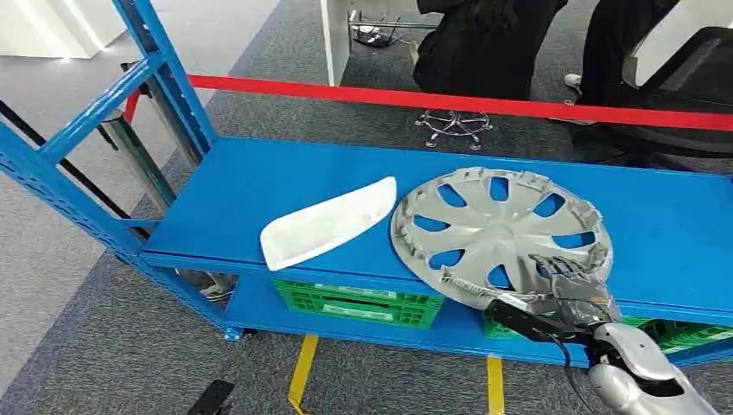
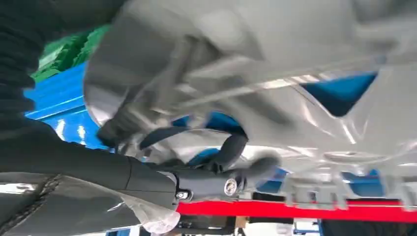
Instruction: Take the parts from the cabinet and place them on the table.
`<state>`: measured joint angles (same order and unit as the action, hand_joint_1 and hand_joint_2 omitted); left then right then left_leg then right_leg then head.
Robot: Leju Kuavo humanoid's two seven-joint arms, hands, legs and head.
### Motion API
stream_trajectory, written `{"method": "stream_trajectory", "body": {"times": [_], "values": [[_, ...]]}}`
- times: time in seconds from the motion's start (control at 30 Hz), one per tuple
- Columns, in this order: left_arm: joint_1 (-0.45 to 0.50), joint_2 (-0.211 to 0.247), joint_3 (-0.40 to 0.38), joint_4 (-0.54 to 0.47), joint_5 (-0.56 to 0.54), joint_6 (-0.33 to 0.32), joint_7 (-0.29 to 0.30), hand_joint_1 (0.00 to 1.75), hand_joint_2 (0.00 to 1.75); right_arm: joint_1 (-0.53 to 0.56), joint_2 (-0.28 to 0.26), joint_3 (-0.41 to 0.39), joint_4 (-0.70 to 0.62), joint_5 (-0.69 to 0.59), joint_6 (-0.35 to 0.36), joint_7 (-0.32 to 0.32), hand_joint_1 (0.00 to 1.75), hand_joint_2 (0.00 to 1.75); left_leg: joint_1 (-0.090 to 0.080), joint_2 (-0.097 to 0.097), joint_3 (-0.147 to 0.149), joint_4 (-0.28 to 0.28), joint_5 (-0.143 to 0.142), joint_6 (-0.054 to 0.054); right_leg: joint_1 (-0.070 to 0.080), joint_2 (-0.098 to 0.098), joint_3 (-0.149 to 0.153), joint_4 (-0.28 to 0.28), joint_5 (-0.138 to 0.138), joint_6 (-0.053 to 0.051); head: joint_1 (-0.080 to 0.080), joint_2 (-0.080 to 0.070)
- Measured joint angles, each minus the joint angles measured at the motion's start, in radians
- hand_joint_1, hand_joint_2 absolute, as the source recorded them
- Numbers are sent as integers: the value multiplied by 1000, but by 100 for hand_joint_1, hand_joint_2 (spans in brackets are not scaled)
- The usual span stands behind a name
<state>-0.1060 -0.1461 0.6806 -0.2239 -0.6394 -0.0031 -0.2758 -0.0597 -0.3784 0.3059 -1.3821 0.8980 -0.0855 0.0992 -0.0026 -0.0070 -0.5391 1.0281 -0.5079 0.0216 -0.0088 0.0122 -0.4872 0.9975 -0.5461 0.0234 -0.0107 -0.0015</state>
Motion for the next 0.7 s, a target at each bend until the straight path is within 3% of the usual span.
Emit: {"method": "stream_trajectory", "body": {"times": [0.37, 0.4, 0.47, 0.5, 0.63, 0.7], "values": [[0, -1, 0, 0, 0, 2, -4, 0, 175, 14, 20, 9, 3, 62, -59, -22, 175, 175, 0, 0, 1, 0, 1, 1, 0, 0, 1, 0, 1, 1, 0, 0], [0, -1, 0, 0, 0, 4, -9, 0, 0, 24, 20, 10, -16, 74, -77, -29, 175, 175, 0, 0, 1, 0, 1, 1, 0, -1, 1, 0, 1, 1, 0, 0], [2, 0, 0, 0, 12, 4, -34, 0, 0, 56, 21, 12, -70, 99, -113, -41, 175, 175, 0, 0, 0, 0, 1, 1, 0, -1, 1, 0, 1, 1, 0, 0], [4, 0, 2, 0, 22, 0, -50, 0, 175, 77, 21, 12, -109, 122, -138, -50, 175, 175, 0, -1, 0, 0, 1, 1, 0, -1, 1, 0, 1, 1, 0, 0], [10, 1, 15, 0, 40, -9, -76, 0, 175, 185, 21, 35, -308, 234, -272, -74, 175, 175, 0, -1, -1, 0, 0, 1, 0, -2, -1, 0, 0, 1, 0, 0], [13, 3, 18, 0, 39, -9, -76, 0, 175, 224, 21, 56, -395, 270, -307, -72, 175, 175, 0, -1, -2, 0, 0, 0, 0, -1, -2, 0, 0, 1, 0, 0]]}}
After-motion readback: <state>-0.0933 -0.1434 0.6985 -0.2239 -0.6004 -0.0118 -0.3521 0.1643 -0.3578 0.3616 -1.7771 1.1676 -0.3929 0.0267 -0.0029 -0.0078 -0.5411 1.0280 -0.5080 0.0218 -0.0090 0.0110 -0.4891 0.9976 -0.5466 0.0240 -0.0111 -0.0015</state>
